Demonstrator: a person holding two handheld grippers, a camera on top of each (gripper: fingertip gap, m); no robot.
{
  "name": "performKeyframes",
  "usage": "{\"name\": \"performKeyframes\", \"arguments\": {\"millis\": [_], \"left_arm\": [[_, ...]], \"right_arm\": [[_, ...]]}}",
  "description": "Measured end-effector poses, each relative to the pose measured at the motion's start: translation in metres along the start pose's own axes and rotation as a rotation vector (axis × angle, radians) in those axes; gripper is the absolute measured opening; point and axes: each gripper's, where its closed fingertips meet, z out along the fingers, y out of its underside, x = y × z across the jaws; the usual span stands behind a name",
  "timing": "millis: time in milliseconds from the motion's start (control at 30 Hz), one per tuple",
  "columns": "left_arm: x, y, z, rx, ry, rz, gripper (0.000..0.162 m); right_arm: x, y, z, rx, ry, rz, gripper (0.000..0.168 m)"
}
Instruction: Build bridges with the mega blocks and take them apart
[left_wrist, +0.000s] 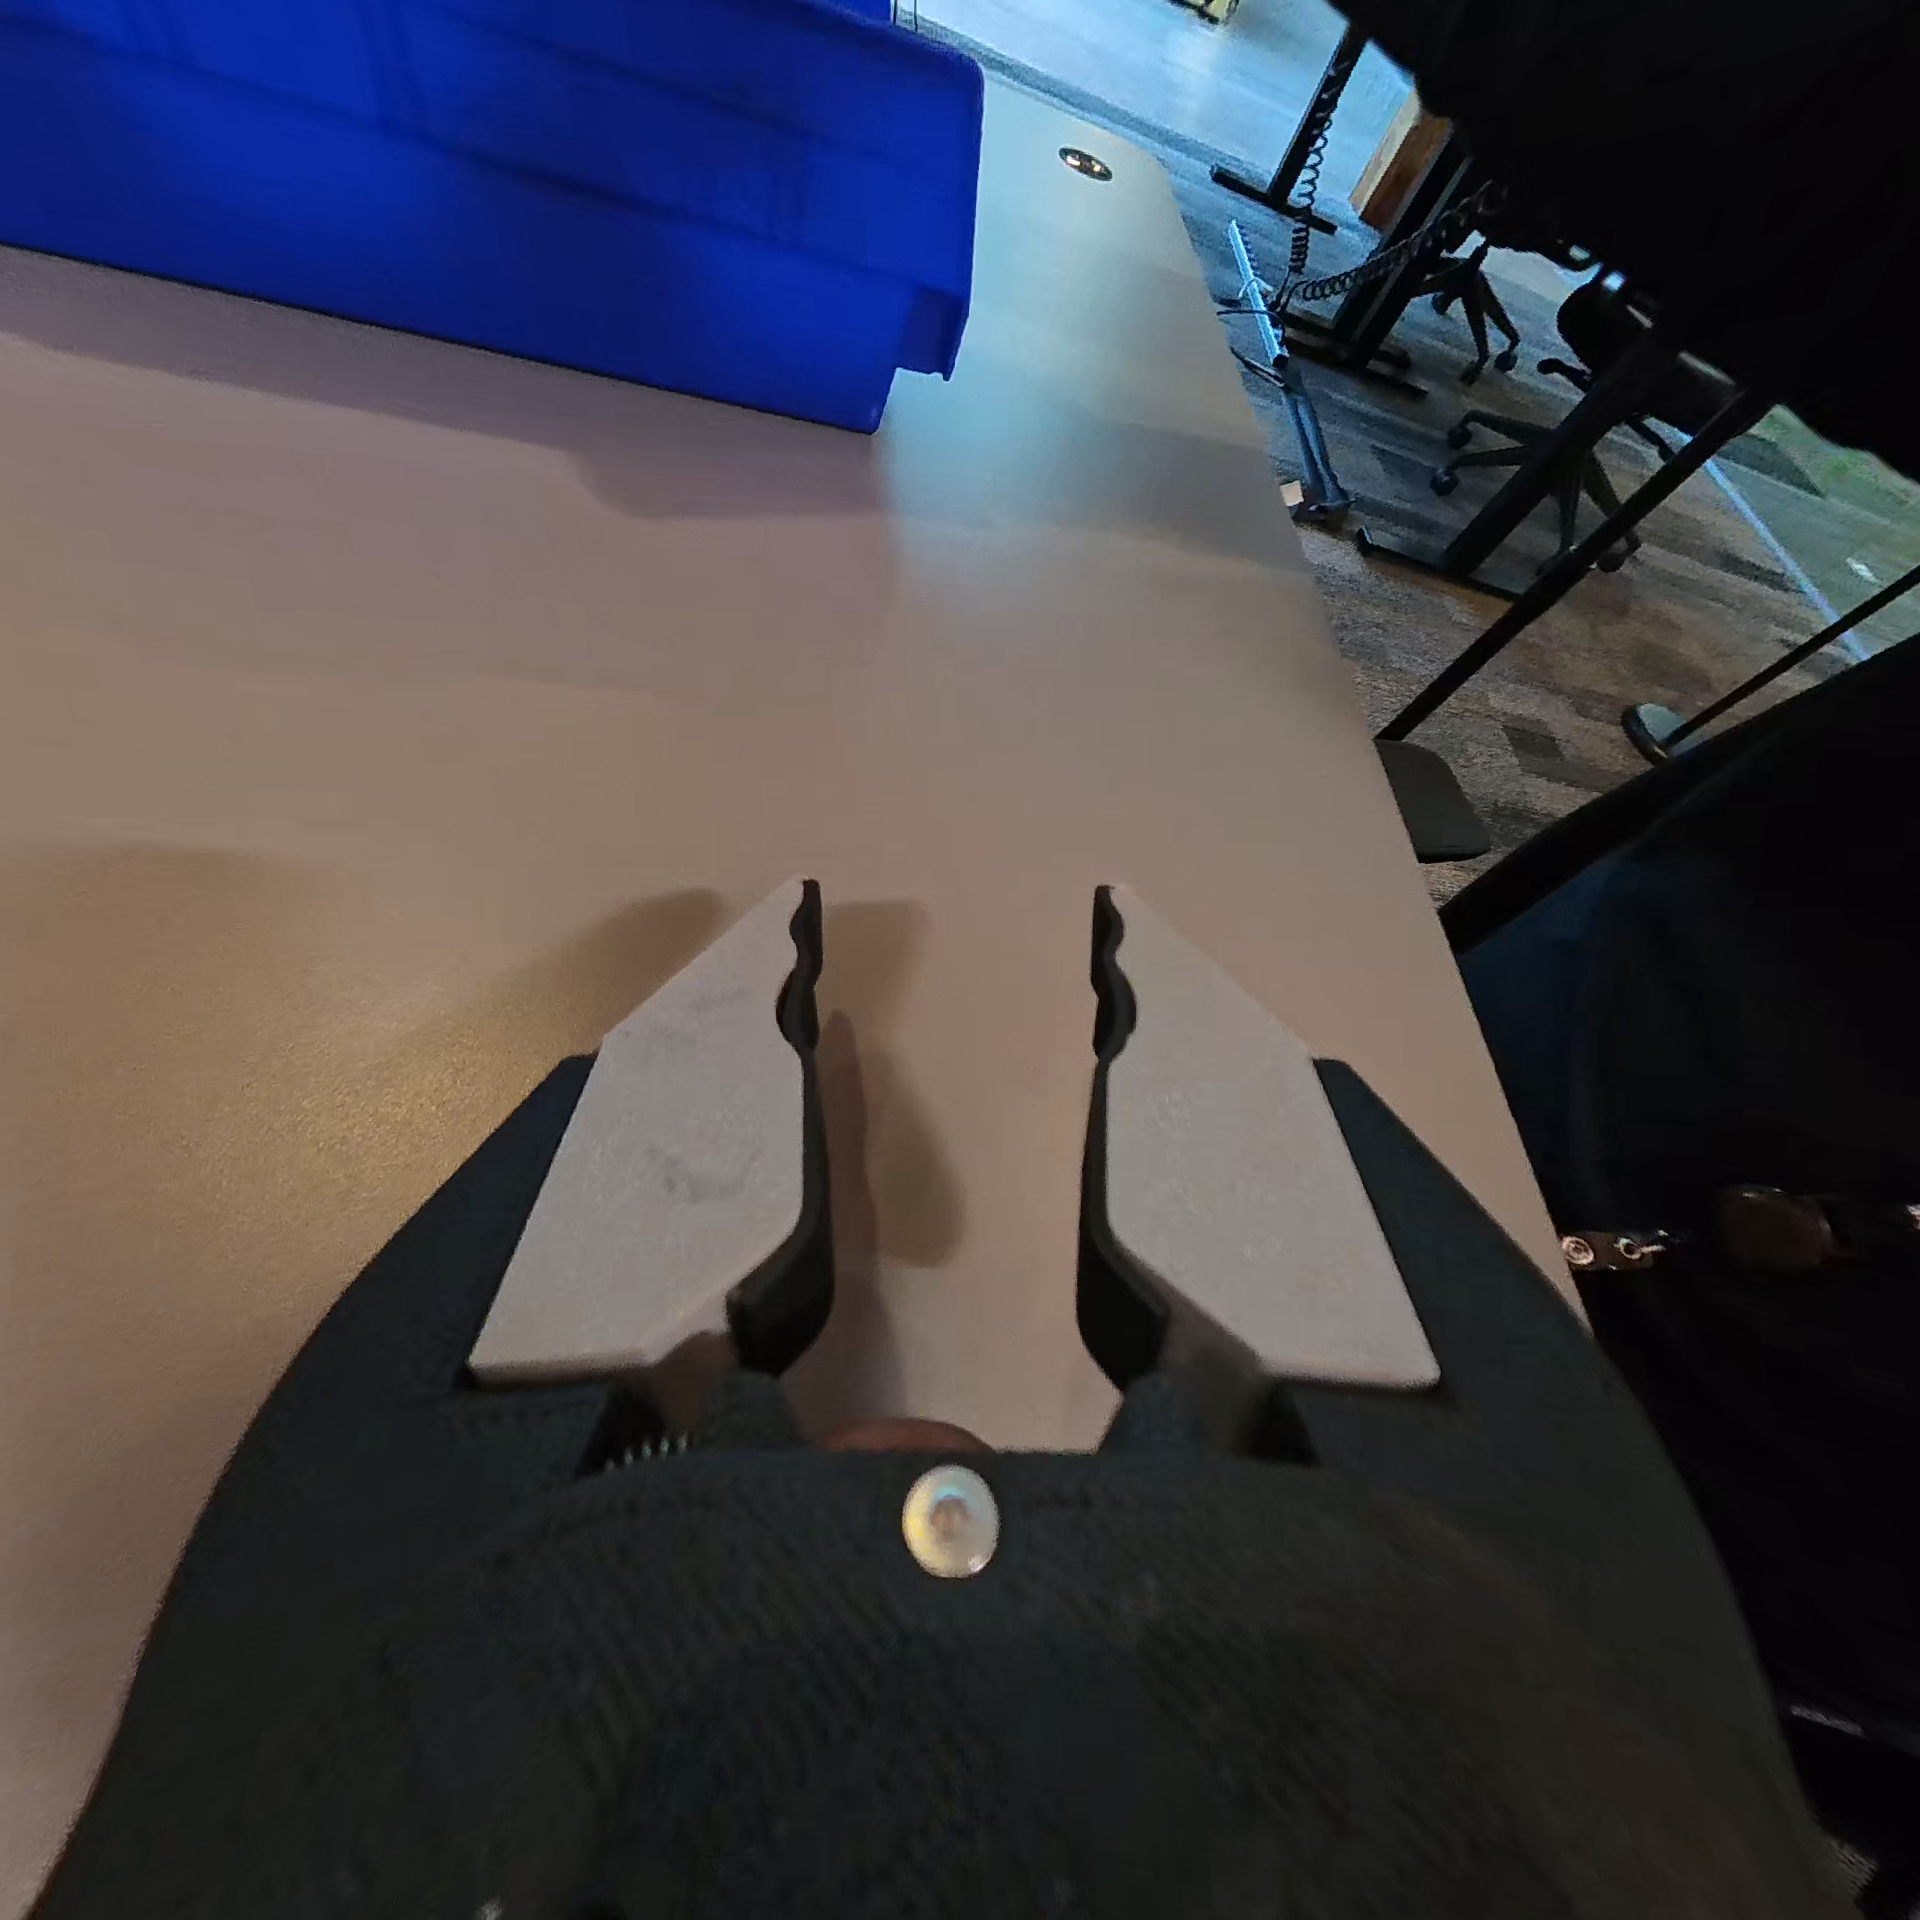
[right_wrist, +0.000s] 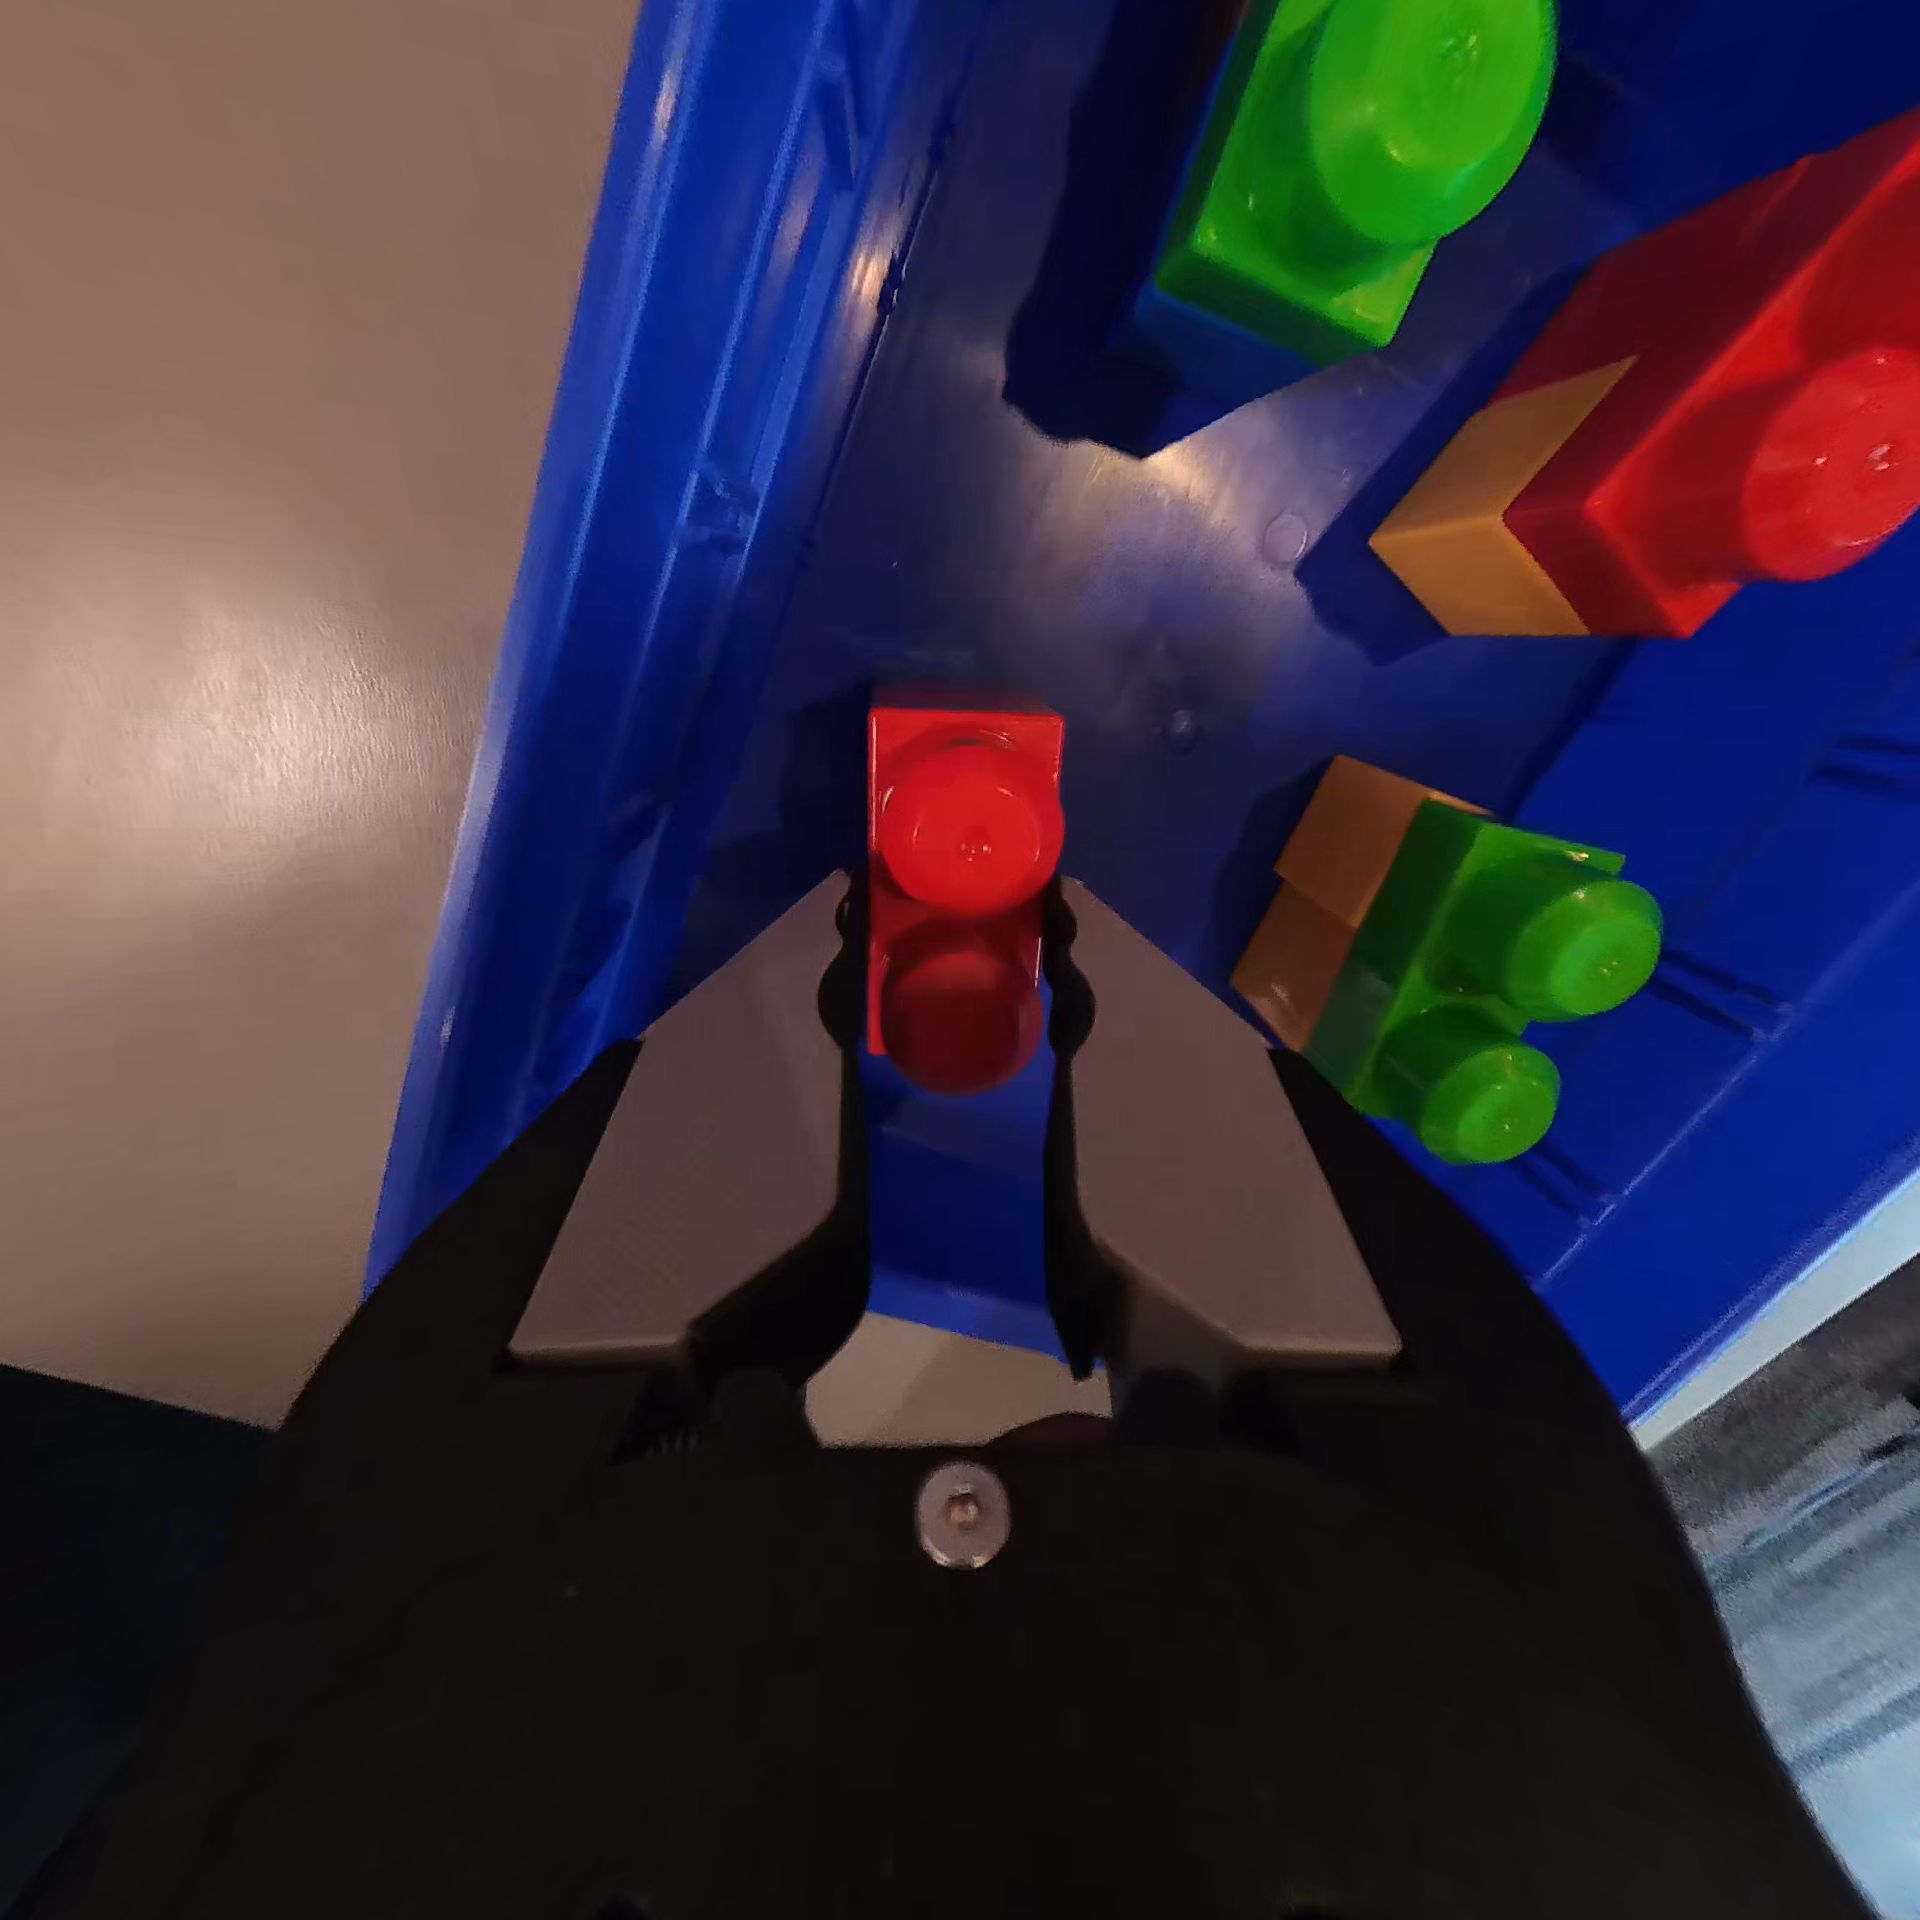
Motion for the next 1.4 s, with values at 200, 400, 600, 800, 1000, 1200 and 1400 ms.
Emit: {"name": "performKeyframes", "arguments": {"millis": [200, 400, 600, 800, 1000, 1200, 1400], "left_arm": [[0.001, 0.001, 0.002, -0.007, 0.005, 0.001, 0.050], [0.001, 0.002, 0.003, -0.011, 0.008, -0.004, 0.050], [0.002, 0.002, 0.004, -0.015, 0.005, 0.001, 0.050], [0.004, 0.002, 0.005, -0.015, 0.013, 0.001, 0.050], [0.004, 0.002, 0.004, -0.013, 0.016, -0.005, 0.050], [0.002, 0.001, -0.001, 0.004, 0.026, -0.021, 0.050], [0.004, -0.001, 0.000, 0.003, 0.019, -0.007, 0.051]], "right_arm": [[0.000, 0.000, 0.001, 0.012, -0.021, 0.021, 0.032], [-0.001, 0.001, 0.002, 0.000, -0.007, 0.025, 0.033], [-0.001, 0.002, 0.002, -0.032, -0.004, 0.036, 0.033], [0.007, -0.007, 0.004, 0.050, -0.002, 0.119, 0.032], [0.022, -0.017, 0.023, 0.029, 0.016, 0.146, 0.042], [0.035, -0.027, -0.006, 0.061, 0.018, 0.127, 0.062], [0.033, -0.044, -0.095, 0.373, 0.010, 0.119, 0.064]]}}
